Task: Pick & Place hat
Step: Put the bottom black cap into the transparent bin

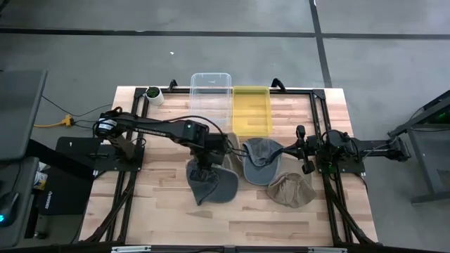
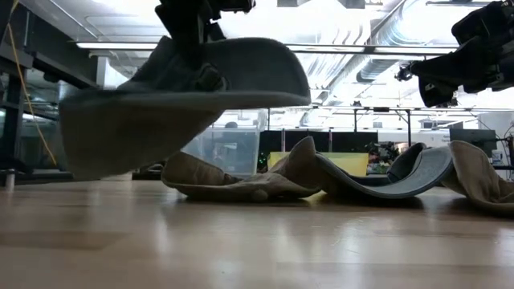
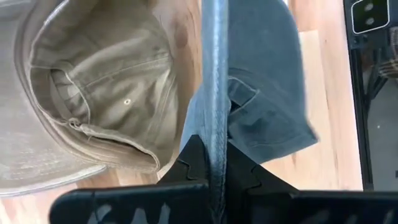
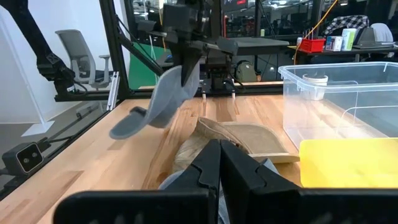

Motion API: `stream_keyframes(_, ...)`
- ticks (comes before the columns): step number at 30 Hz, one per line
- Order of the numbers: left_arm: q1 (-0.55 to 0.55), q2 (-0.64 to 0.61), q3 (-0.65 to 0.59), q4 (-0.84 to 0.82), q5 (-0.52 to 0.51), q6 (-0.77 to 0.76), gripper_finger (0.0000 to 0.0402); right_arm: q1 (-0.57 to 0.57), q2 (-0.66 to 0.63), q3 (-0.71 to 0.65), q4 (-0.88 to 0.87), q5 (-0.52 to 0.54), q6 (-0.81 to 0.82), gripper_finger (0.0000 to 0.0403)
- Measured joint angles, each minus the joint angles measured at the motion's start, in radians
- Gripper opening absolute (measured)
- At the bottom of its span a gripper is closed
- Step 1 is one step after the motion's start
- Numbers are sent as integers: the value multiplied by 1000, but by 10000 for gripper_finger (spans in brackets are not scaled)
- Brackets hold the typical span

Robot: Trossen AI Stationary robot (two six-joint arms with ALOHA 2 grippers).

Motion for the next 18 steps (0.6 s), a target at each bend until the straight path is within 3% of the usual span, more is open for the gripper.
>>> stream_keyframes(11, 0, 3, -3, 11, -45, -97, 0, 0, 0, 0, 0, 0, 0, 5)
stream_keyframes(18, -6, -50, -95, 33, -44, -207, 0, 0, 0, 0, 0, 0, 0, 5)
